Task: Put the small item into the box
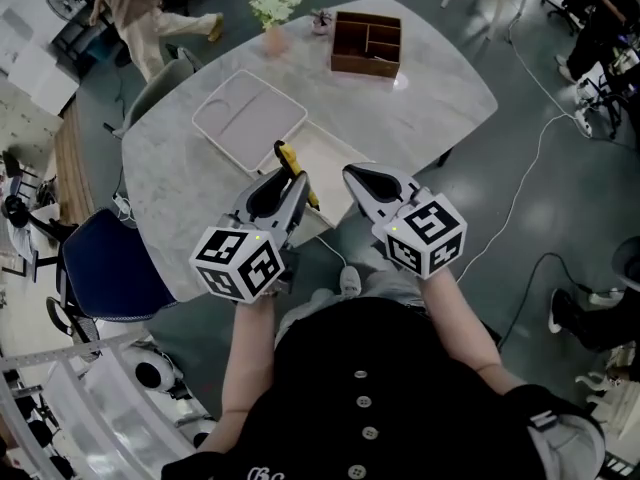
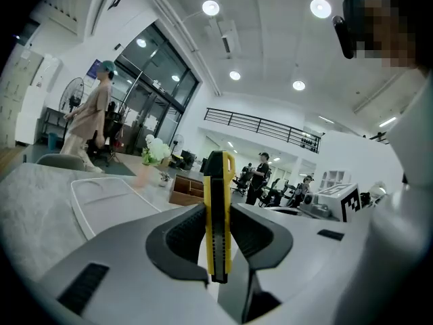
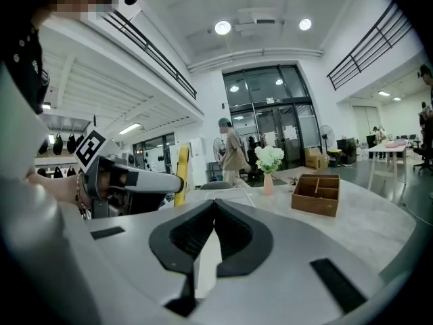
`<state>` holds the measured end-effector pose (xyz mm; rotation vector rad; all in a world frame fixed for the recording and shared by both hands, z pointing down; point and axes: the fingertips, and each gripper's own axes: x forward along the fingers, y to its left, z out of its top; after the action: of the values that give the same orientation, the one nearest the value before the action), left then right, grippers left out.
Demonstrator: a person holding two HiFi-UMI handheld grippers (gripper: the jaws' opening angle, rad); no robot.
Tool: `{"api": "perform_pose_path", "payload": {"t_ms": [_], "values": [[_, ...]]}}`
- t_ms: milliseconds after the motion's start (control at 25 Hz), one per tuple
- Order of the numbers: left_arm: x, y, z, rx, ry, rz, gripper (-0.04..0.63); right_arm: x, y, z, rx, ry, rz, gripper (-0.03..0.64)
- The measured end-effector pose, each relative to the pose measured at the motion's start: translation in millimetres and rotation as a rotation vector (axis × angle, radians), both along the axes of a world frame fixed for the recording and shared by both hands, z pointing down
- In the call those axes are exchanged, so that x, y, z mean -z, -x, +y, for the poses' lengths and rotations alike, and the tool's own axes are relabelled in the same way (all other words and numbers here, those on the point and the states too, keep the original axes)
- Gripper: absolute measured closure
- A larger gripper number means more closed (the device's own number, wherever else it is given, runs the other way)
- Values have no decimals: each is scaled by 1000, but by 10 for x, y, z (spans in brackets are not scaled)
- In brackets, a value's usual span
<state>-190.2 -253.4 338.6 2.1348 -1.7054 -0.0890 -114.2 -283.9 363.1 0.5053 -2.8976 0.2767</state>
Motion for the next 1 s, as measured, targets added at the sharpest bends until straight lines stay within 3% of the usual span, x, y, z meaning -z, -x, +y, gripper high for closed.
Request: {"api": "perform_pose_path", "payload": {"t_ms": [480,1000], "values": [[-139,-3,-188,10,47,-5,469,-182,21,-179,26,63,9,614],[-128,170,-460,-52,59,-17,469,-200,107,-396,-37,54,51,614]]}}
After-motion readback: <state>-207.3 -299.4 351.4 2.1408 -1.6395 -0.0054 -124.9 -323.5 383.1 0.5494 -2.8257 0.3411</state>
